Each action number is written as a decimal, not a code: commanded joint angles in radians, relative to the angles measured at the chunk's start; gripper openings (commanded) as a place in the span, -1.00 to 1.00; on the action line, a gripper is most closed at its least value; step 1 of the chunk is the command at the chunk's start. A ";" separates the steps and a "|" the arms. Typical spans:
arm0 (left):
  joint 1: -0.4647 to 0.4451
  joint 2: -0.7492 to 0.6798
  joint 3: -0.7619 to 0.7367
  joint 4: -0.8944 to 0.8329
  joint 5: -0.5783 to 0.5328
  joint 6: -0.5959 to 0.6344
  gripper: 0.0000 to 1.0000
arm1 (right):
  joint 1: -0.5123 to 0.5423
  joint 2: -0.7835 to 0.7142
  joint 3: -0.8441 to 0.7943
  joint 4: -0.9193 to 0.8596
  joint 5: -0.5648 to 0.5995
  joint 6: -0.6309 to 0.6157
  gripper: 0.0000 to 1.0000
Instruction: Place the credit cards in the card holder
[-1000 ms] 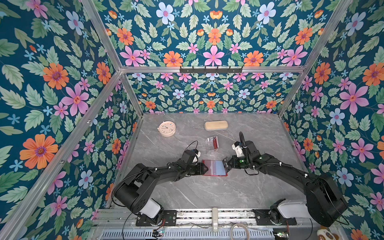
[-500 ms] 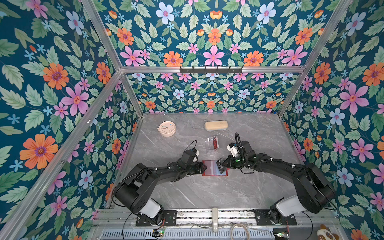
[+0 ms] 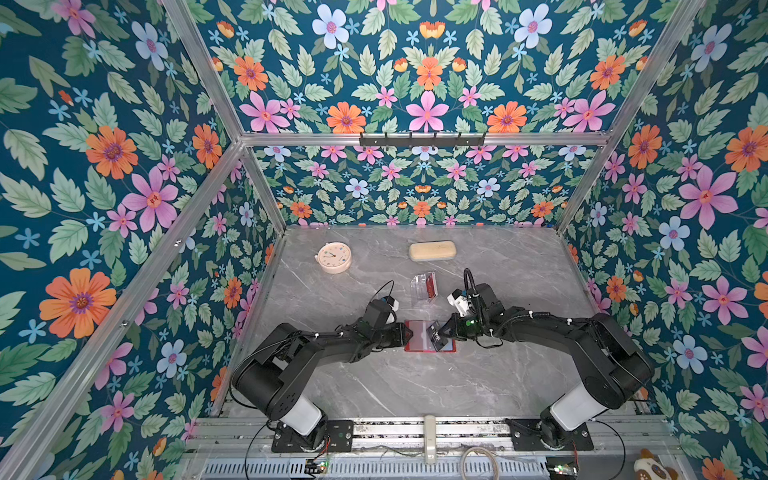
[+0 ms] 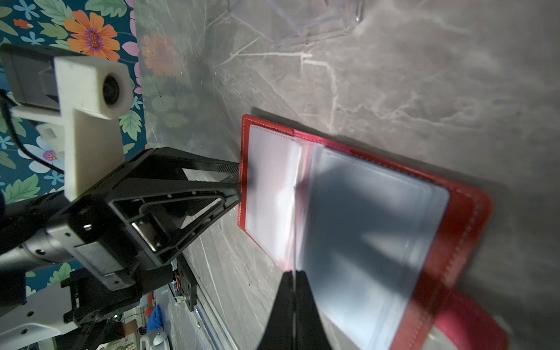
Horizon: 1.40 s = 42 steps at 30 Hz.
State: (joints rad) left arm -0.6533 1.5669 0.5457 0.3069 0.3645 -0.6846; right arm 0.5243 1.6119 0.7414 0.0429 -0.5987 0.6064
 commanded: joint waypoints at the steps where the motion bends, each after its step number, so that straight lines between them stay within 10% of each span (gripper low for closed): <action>1: 0.000 0.008 -0.003 -0.043 -0.012 -0.010 -0.29 | 0.002 0.006 0.003 0.041 -0.009 0.010 -1.00; 16: 0.001 0.005 -0.030 -0.026 -0.013 -0.023 -1.00 | 0.001 0.036 -0.022 0.116 0.002 0.039 -1.00; 42: 0.000 0.016 -0.027 -0.023 -0.009 -0.024 -1.00 | 0.002 0.118 -0.089 0.355 -0.016 0.156 -1.00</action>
State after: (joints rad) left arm -0.6533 1.5761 0.5179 0.3290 0.3645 -0.7074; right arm 0.5243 1.7260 0.6590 0.3729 -0.6281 0.7315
